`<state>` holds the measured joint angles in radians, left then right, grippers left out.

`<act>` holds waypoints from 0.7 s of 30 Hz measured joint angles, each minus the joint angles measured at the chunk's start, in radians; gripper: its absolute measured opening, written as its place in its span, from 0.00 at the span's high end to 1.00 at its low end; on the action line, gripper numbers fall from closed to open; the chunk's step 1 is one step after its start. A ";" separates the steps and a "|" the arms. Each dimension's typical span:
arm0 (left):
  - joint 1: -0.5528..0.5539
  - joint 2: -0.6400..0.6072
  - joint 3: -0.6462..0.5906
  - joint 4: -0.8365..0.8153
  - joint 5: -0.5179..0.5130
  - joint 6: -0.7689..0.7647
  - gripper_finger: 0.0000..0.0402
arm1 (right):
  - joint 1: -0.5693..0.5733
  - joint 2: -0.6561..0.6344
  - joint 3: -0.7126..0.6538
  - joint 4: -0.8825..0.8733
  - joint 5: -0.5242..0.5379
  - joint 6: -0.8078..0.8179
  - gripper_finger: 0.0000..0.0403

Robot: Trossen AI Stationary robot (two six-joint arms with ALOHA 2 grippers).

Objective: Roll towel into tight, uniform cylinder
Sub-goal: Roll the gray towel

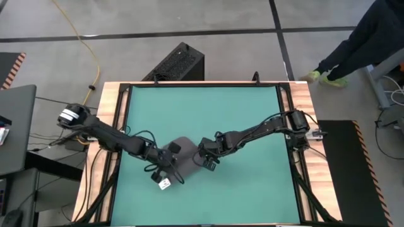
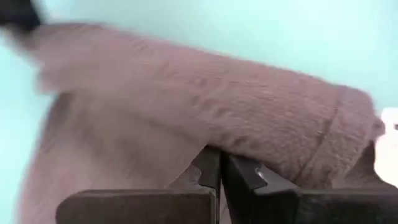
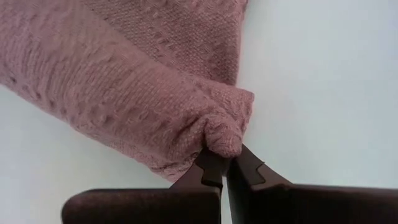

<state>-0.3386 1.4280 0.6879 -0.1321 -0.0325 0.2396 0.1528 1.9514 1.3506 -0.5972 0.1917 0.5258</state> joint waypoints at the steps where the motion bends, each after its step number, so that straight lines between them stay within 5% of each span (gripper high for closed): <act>1: -0.001 -0.022 0.008 -0.043 -0.035 -0.010 1.00 | 0.000 0.000 0.000 0.002 0.000 -0.006 0.95; 4: -0.014 -0.091 0.022 -0.073 -0.113 -0.019 1.00 | 0.000 0.000 0.000 0.011 0.000 -0.011 0.95; 10: -0.082 -0.153 0.023 0.049 -0.090 -0.008 1.00 | -0.001 0.001 0.000 0.034 0.000 -0.034 0.95; 21: -0.121 0.036 0.024 0.137 -0.192 0.050 1.00 | 0.000 0.002 0.000 0.056 0.014 -0.037 0.95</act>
<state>-0.4591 1.4636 0.7116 0.0048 -0.2248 0.2894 0.1524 1.9530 1.3506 -0.5414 0.2056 0.4889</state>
